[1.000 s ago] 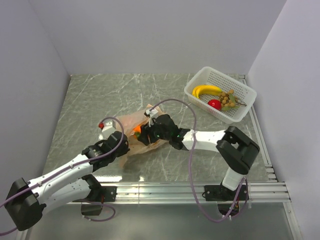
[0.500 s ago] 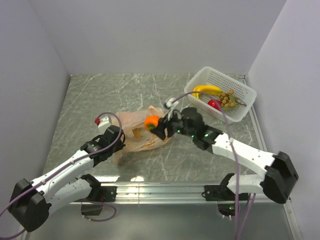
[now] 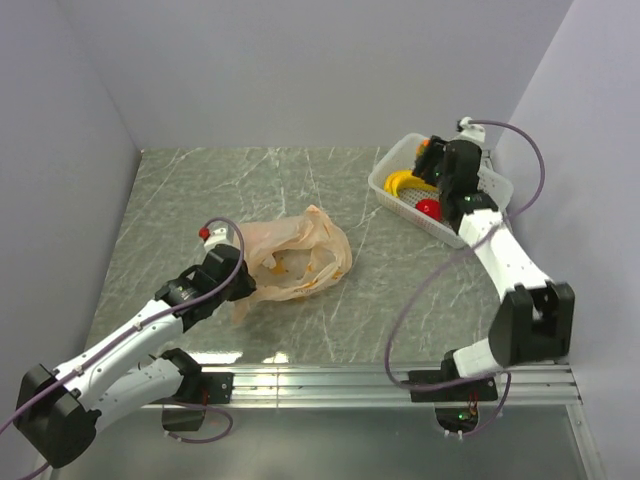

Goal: Untie the knot of the plastic bag and take out the fruit

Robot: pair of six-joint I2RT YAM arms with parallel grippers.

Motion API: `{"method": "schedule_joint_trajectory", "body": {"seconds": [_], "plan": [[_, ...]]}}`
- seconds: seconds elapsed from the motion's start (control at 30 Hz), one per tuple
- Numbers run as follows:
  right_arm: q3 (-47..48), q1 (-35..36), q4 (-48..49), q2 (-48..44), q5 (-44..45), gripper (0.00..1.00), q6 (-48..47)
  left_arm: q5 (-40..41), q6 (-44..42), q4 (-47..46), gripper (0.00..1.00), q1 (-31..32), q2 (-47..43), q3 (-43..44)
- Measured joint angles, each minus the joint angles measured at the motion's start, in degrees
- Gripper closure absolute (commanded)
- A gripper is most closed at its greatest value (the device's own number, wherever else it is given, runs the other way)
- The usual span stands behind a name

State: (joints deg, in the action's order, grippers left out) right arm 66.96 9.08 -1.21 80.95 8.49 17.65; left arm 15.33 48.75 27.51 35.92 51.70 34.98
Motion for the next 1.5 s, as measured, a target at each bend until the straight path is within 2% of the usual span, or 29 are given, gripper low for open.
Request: {"method": "schedule_joint_trajectory", "body": {"seconds": [0.1, 0.23, 0.33, 0.4, 0.53, 0.6, 0.7, 0.8, 0.9, 1.03, 1.17, 1.37, 1.5], "plan": [[3.0, -5.7, -2.8, 8.3, 3.3, 0.1, 3.0, -2.1, -0.7, -0.2, 0.99, 0.0, -0.2, 0.0], [7.9, -8.0, -7.6, 16.0, 6.0, 0.02, 4.2, -3.8, -1.4, -0.5, 0.99, 0.0, -0.3, 0.0], [8.5, -7.6, -9.0, 16.0, 6.1, 0.02, 4.2, -4.6, -1.6, -0.8, 0.99, 0.0, -0.3, 0.0], [7.7, -7.1, -8.4, 13.9, 5.4, 0.08, 3.9, -5.0, -1.6, -1.0, 1.0, 0.0, -0.3, 0.0], [0.0, -2.1, -5.3, 3.3, 0.8, 0.18, 1.4, -5.0, -1.4, -1.6, 0.99, 0.0, -0.3, -0.1], [-3.5, 4.1, -3.7, -2.0, -2.0, 0.25, -0.8, -4.7, -1.0, -1.6, 0.99, 0.0, -0.3, -0.2], [-7.6, 17.9, 0.9, -7.2, -8.4, 0.3, -4.5, -3.8, 0.1, -1.9, 1.0, -0.1, -0.9, -1.2], [-10.8, 28.9, 5.1, -7.6, -14.8, 0.34, -7.3, -3.4, 0.7, -2.0, 0.99, -0.1, -1.4, -2.0], [-12.5, 34.9, 7.7, -3.6, -18.5, 0.39, -8.1, -3.4, 0.7, -2.2, 0.99, -0.1, -1.4, -1.9], [-14.7, 36.5, 11.3, 4.0, -20.0, 0.43, -6.3, -1.8, 0.0, -0.7, 1.0, -0.1, -0.8, 0.0], [-16.5, 36.5, 11.7, 8.0, -18.3, 0.45, -4.8, 0.2, -3.0, 1.2, 1.0, 1.2, 1.9, 8.8], [-20.7, 36.1, 12.3, 5.2, -11.7, 0.44, -3.3, 5.6, -7.3, -0.5, 0.99, 20.7, 6.8, 25.3], [-24.5, 35.7, 12.4, 0.5, -7.9, 0.41, -3.0, 6.3, -6.6, -1.4, 0.99, 22.7, 7.0, 23.0]]}}
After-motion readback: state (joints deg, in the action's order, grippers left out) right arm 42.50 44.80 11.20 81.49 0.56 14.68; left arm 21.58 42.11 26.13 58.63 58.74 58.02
